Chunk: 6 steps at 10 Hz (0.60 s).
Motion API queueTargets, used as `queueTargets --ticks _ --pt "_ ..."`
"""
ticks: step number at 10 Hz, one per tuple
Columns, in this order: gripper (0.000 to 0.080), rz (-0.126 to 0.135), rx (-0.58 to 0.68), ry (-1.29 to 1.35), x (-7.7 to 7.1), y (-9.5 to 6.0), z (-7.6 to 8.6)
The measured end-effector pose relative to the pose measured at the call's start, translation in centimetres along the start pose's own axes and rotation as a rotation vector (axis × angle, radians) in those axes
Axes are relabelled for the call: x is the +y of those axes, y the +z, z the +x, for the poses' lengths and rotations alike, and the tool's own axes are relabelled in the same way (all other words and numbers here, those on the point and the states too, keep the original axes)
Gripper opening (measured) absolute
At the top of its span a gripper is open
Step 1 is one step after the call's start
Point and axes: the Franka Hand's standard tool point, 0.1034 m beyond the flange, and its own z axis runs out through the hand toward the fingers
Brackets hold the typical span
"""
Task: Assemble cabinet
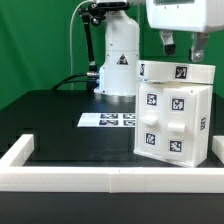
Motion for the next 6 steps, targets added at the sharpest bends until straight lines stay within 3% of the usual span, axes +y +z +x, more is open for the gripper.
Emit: queueTargets --ticks 2,6 --pt "0.0797 -0.003 0.000 -0.045 0.01 0.14 -0.07" --pt "0.0797 -0.007 0.030 -0.623 -0.53 0.10 -0.66"
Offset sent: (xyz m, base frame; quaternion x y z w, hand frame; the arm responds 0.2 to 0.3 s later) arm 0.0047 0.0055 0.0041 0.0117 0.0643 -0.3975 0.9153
